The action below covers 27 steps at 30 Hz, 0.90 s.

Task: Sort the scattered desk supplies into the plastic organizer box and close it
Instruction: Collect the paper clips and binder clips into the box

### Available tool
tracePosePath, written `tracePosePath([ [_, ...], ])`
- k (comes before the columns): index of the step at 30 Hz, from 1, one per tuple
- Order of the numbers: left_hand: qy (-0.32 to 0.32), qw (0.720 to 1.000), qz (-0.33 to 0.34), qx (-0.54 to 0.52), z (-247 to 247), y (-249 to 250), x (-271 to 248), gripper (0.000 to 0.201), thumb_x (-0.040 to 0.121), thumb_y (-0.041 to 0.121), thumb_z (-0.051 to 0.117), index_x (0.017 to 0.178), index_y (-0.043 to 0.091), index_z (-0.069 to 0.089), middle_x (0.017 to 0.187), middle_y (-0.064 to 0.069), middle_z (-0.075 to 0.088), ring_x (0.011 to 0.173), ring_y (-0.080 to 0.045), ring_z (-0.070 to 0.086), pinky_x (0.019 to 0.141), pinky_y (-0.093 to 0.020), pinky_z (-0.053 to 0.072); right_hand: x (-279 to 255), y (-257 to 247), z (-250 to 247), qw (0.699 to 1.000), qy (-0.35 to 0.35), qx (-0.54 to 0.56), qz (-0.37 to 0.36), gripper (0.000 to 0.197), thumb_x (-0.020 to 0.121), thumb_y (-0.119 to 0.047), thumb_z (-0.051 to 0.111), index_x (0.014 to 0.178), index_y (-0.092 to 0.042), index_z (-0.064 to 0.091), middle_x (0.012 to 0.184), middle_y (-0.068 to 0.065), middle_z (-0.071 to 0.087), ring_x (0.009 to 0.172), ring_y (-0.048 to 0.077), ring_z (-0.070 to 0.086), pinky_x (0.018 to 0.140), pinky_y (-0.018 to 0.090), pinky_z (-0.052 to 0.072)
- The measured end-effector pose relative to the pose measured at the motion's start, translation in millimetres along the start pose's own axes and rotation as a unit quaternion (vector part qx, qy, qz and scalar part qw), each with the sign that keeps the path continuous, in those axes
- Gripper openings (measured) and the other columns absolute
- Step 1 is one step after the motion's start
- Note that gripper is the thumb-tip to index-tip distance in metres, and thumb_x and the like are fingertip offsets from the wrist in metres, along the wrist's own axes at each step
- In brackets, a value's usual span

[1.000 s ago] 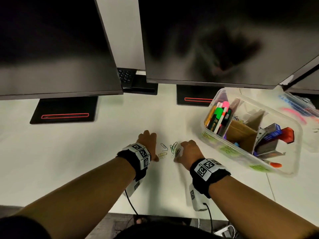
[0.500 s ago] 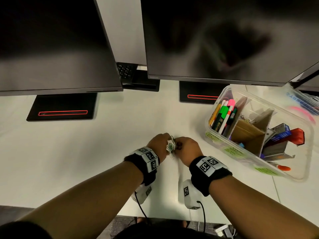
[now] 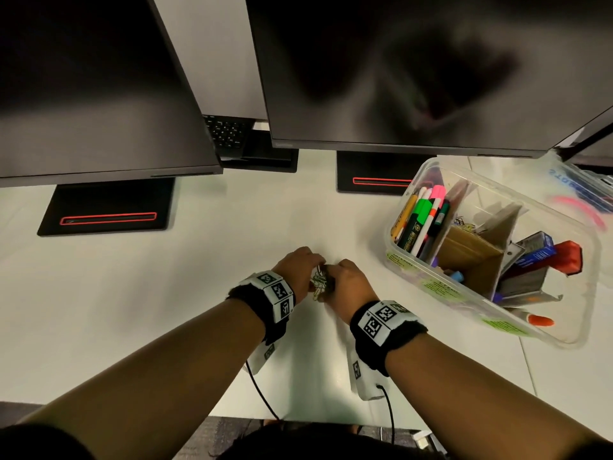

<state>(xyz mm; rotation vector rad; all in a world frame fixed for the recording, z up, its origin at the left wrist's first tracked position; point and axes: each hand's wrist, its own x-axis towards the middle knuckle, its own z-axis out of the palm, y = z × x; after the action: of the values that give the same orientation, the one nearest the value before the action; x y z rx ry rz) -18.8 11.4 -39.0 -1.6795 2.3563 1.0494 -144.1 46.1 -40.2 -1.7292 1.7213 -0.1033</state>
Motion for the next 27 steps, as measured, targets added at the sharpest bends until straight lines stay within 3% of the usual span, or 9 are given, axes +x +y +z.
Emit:
tracePosePath([
  [3,0.016,1.0,-0.004,0.005,3,-3,0,0.036,0.084,0.018,0.066,0.119,0.013,0.058,0.118,-0.009,0.053,0.11,-0.024,0.054,0.091,-0.027,0.041,2,5,-3,1.0,0.016,0.007,-0.007,0.025,0.085,-0.014,0.062,0.109,-0.006,0.068,0.103,0.018,0.057,0.088,0.024,0.053,0.066,0.019,0.029],
  [5,0.019,1.0,-0.009,0.021,4,-7,-2,0.035,0.085,0.021,0.065,0.118,0.013,0.058,0.12,-0.009,0.052,0.111,-0.023,0.053,0.092,-0.026,0.041,2,7,-5,1.0,0.009,0.006,-0.007,0.033,0.083,-0.014,0.065,0.115,-0.006,0.064,0.111,0.018,0.056,0.099,0.028,0.056,0.079,0.023,0.038],
  [7,0.023,1.0,-0.011,0.017,2,-10,-5,0.043,0.086,0.022,0.064,0.127,0.014,0.053,0.124,-0.008,0.05,0.115,-0.023,0.051,0.095,-0.027,0.04,2,8,-6,1.0,0.001,0.005,-0.003,0.048,0.078,-0.018,0.072,0.121,-0.005,0.057,0.117,0.017,0.054,0.106,0.028,0.053,0.087,0.025,0.04],
  [9,0.027,1.0,-0.016,-0.003,1,-12,-7,0.058,0.083,0.029,0.068,0.134,0.014,0.046,0.128,-0.007,0.047,0.118,-0.023,0.049,0.099,-0.028,0.04,2,7,-6,1.0,0.003,0.007,0.005,0.055,0.072,-0.024,0.078,0.118,-0.004,0.057,0.116,0.015,0.052,0.101,0.026,0.052,0.082,0.023,0.04],
  [12,0.022,0.999,-0.024,-0.009,4,-11,-11,0.078,0.069,0.042,0.078,0.133,0.013,0.045,0.127,-0.006,0.045,0.118,-0.023,0.047,0.101,-0.03,0.041,5,3,-5,1.0,0.0,-0.022,0.009,0.044,0.075,-0.02,0.074,0.112,-0.001,0.058,0.116,0.017,0.051,0.101,0.028,0.054,0.083,0.027,0.043],
  [14,0.004,0.999,-0.02,0.027,9,-8,-13,0.081,0.07,0.04,0.078,0.136,0.013,0.042,0.132,-0.006,0.043,0.123,-0.023,0.044,0.105,-0.031,0.037,7,0,-5,0.999,-0.002,-0.042,0.01,0.032,0.08,-0.015,0.068,0.107,-0.001,0.06,0.115,0.018,0.054,0.098,0.027,0.055,0.077,0.025,0.04],
  [17,0.019,0.999,-0.012,0.03,15,-2,-12,0.063,0.077,0.028,0.074,0.132,0.012,0.047,0.131,-0.006,0.046,0.122,-0.023,0.046,0.104,-0.031,0.039,8,0,-5,0.999,0.002,-0.048,0.021,0.021,0.085,-0.011,0.057,0.103,-0.001,0.063,0.112,0.019,0.057,0.087,0.024,0.051,0.069,0.023,0.031],
  [21,0.065,0.998,-0.019,-0.007,14,3,-12,0.031,0.085,0.016,0.064,0.115,0.013,0.06,0.117,-0.005,0.055,0.109,-0.023,0.055,0.093,-0.029,0.044,8,-1,-5,0.998,-0.009,-0.063,0.031,0.026,0.09,-0.015,0.052,0.112,-0.007,0.064,0.115,0.014,0.062,0.106,0.027,0.058,0.082,0.027,0.042],
  [27,0.024,0.991,0.031,0.125,11,4,-16,0.027,0.096,0.017,0.042,0.12,0.013,0.054,0.122,-0.008,0.053,0.113,-0.025,0.049,0.092,-0.032,0.044,11,-4,-2,0.996,-0.023,-0.073,0.047,0.026,0.093,-0.012,0.045,0.11,-0.004,0.062,0.117,0.013,0.063,0.109,0.026,0.057,0.087,0.028,0.042],
])
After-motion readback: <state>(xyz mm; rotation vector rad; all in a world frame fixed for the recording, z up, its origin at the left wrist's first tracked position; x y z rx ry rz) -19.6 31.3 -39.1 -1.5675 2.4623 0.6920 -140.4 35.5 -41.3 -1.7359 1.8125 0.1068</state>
